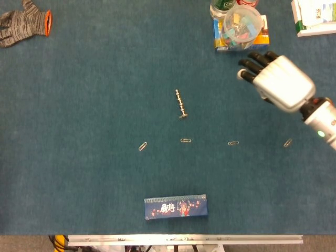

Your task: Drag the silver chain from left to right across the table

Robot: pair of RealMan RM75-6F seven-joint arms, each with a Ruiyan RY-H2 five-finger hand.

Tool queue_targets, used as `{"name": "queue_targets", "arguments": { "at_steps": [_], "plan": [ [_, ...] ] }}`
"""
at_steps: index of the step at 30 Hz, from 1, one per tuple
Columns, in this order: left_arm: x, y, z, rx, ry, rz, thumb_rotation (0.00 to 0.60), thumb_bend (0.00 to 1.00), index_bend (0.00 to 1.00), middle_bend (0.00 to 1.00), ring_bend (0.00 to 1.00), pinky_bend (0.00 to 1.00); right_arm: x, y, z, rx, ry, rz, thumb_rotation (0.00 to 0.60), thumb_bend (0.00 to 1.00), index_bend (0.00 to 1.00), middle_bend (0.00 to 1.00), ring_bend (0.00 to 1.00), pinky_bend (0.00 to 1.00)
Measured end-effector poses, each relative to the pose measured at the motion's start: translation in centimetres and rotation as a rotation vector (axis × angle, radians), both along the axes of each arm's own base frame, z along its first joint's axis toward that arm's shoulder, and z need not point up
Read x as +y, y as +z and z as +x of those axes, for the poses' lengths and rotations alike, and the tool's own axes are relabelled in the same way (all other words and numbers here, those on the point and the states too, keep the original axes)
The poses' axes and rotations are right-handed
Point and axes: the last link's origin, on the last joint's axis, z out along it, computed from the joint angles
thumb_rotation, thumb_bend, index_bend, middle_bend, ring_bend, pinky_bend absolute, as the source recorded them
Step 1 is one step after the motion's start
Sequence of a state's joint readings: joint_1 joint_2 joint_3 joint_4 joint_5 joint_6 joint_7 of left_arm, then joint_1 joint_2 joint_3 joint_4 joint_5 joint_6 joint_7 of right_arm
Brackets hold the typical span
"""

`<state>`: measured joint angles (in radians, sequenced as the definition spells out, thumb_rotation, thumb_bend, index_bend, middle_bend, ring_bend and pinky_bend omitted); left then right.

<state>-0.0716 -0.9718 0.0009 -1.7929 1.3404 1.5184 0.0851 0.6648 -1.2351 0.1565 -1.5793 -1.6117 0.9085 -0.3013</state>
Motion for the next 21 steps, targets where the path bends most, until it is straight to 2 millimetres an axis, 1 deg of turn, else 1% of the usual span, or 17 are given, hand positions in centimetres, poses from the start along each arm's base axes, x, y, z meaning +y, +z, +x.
{"name": "queue_targets", "arguments": {
  "at_steps": [1,2,7,13,21],
  "plan": [
    [0.0,0.1,-0.1,0.000,0.004,0.000,0.600,0.12,0.39,0.16,0.04,0.01,-0.3,-0.3,0.3,0.014,0.007,0.013,0.600,0.99,0.36,0.22,0.15,0.29],
    [0.0,0.1,-0.1,0.000,0.008,0.000,0.600,0.12,0.40,0.16,0.04,0.01,-0.5,-0.6,0.4,0.024,0.012,0.023,0.600,1.00,0.36,0.21,0.15,0.28],
    [0.0,0.4,-0.4,0.003,0.025,0.000,0.600,0.12,0.40,0.16,0.04,0.01,-1.5,-2.4,1.3,0.067,0.041,0.082,0.600,1.00,0.36,0.19,0.12,0.25],
    [0.0,0.8,-0.6,0.007,0.046,0.010,0.600,0.12,0.41,0.16,0.04,0.01,-2.3,-4.3,2.4,0.097,0.070,0.130,0.600,1.00,0.36,0.17,0.10,0.24],
    [-0.1,1.4,-0.8,0.012,0.062,0.037,0.600,0.12,0.42,0.16,0.04,0.01,-3.1,-5.9,3.8,0.113,0.091,0.158,0.600,1.00,0.36,0.17,0.10,0.24]
  ]
}}
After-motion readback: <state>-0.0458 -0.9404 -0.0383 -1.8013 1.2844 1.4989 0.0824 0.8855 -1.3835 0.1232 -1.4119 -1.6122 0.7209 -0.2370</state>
